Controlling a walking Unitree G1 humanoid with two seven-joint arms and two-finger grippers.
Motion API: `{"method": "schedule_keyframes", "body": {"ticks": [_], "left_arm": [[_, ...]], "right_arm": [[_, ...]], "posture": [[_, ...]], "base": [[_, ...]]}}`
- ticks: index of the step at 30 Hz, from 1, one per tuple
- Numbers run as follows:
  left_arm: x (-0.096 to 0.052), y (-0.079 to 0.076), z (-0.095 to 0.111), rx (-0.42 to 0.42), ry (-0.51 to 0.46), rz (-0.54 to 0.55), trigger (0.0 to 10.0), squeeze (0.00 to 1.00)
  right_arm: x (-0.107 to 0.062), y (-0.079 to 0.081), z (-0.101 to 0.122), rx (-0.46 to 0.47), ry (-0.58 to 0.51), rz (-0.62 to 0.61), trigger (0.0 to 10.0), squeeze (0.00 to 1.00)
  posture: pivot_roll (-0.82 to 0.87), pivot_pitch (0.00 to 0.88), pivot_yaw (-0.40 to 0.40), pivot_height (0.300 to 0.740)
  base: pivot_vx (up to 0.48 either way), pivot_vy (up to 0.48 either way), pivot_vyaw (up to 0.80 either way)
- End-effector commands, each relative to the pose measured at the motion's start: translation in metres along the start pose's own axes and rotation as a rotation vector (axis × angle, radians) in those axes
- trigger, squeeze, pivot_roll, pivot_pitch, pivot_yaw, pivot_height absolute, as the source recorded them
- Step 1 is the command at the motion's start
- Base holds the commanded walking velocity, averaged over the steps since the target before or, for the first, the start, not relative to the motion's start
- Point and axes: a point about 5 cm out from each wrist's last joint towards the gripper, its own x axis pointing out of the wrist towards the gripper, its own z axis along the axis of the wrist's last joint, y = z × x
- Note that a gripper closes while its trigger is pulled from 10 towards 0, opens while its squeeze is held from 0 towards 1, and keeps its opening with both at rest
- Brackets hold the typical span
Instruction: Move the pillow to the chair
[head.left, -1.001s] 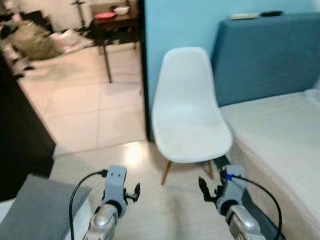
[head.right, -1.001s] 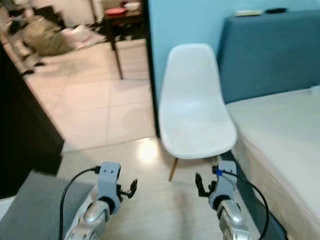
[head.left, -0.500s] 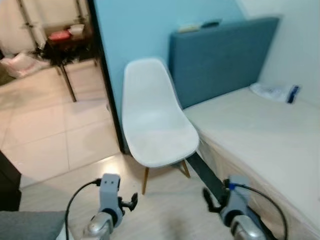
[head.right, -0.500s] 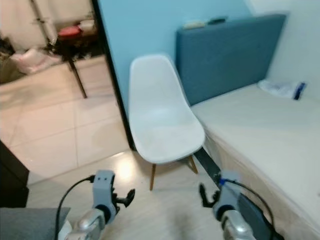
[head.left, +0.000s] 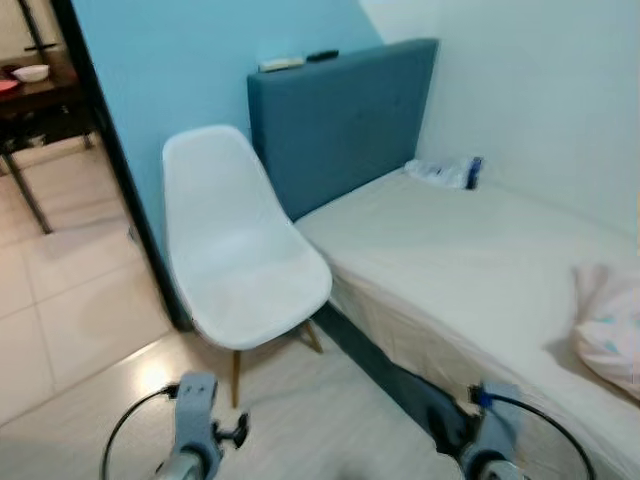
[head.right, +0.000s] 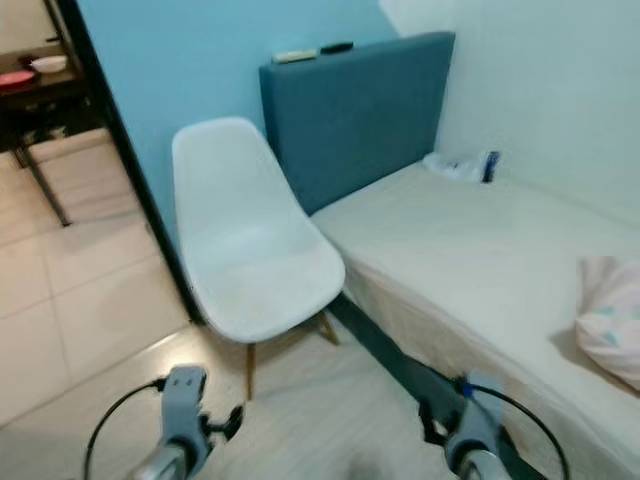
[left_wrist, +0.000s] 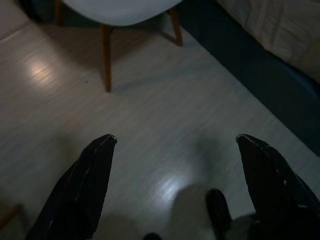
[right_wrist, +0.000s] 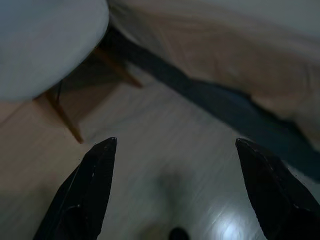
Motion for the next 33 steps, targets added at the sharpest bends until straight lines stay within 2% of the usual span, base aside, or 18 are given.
{"method": "schedule_keyframes", "body": {"ticks": [1, 25, 33], "left_arm": [[0.001, 0.0, 0.002, 0.004, -0.014, 0.001, 10.0, 0.0], [0.003, -0.003, 0.01, -0.003, -0.075, 0.007, 10.0, 0.0], [0.004, -0.003, 0.014, 0.018, -0.087, 0.003, 10.0, 0.0]], "right_arm": [[0.0, -0.003, 0.002, -0.002, -0.006, -0.008, 10.0, 0.0], [0.001, -0.008, 0.009, 0.01, -0.04, -0.038, 10.0, 0.0], [0.001, -0.009, 0.01, 0.024, -0.05, -0.055, 10.0, 0.0]], "posture": [[-0.1, 0.0, 0.026, 0.74], [-0.11, 0.0, 0.024, 0.74], [-0.12, 0.008, 0.038, 0.74]], "base": [[0.0, 0.0, -0.75], [0.0, 0.0, -0.75], [0.0, 0.0, -0.75]]}}
